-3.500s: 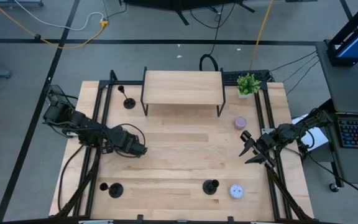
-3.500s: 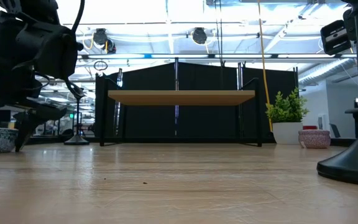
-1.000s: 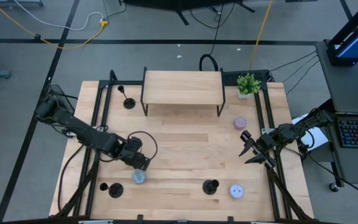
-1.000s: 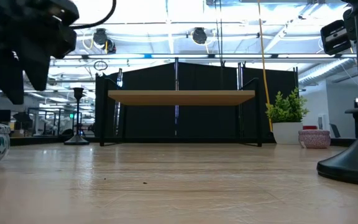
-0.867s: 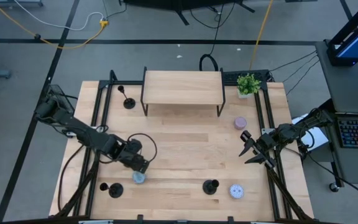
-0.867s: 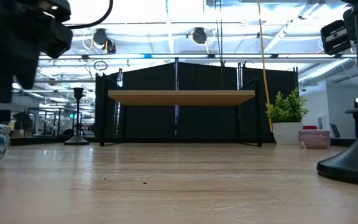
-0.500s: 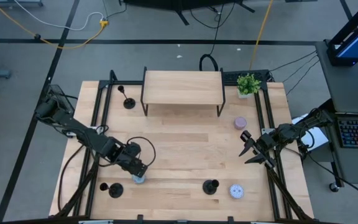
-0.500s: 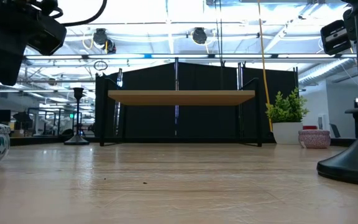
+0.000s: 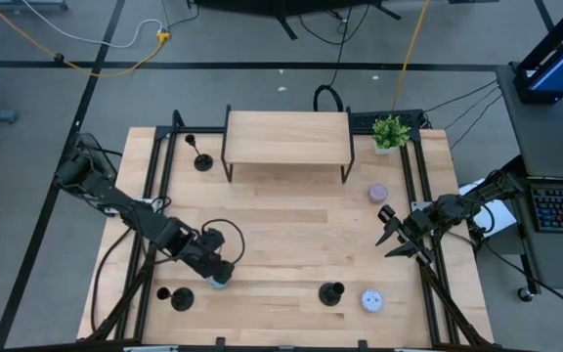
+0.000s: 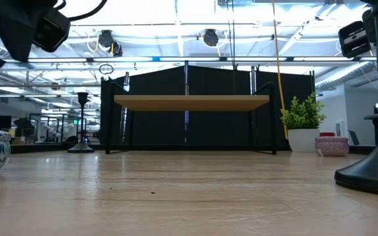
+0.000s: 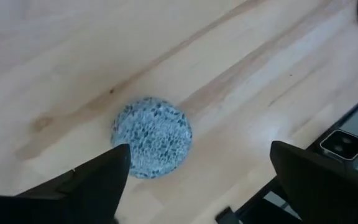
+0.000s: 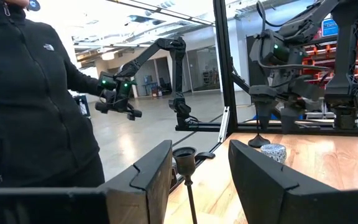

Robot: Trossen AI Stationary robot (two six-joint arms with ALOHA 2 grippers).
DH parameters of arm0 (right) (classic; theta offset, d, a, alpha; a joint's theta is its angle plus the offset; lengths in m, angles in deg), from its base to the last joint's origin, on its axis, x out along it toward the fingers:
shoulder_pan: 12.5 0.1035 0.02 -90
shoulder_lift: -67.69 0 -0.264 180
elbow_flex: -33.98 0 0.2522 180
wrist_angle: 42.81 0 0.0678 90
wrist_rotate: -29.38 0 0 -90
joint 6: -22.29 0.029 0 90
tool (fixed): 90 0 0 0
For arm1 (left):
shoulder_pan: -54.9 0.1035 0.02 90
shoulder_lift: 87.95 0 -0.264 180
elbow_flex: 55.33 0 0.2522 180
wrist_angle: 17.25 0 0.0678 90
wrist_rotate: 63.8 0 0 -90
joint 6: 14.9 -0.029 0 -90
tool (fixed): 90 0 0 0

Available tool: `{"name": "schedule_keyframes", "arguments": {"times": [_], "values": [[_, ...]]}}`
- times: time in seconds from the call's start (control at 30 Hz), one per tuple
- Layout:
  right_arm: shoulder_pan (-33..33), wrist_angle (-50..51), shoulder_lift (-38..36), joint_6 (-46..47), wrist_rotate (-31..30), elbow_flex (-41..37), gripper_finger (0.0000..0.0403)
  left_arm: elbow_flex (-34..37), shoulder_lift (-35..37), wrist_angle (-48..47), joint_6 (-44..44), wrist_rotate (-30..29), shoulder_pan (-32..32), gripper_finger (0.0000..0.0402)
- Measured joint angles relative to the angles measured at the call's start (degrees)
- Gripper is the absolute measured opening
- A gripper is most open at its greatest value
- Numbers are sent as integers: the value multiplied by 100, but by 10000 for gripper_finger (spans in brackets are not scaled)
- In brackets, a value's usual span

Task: Pick & Place candle stick holders
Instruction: Put the blue patterned scented candle on the shelf

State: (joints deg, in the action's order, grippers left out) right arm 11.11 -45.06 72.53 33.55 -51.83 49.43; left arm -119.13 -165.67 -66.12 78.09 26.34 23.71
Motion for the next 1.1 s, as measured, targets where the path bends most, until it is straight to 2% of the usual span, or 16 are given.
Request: {"name": "schedule_keyframes", "arguments": {"times": [0.2, 0.47, 0.87, 1.1], "values": [[-1, 0, 0, 0, 0, 1, 151, 0, -4, 65, 205, -15, -120, 353], [-2, 0, -1, 0, 0, 1, 151, -4, -363, -177, 555, 32, -205, 351], [-2, 0, 0, 0, 0, 2, 151, -2, -916, 43, 294, 406, -202, 351], [0, 0, 0, -1, -1, 1, 151, -2, -946, 82, 321, 420, -154, 351]]}}
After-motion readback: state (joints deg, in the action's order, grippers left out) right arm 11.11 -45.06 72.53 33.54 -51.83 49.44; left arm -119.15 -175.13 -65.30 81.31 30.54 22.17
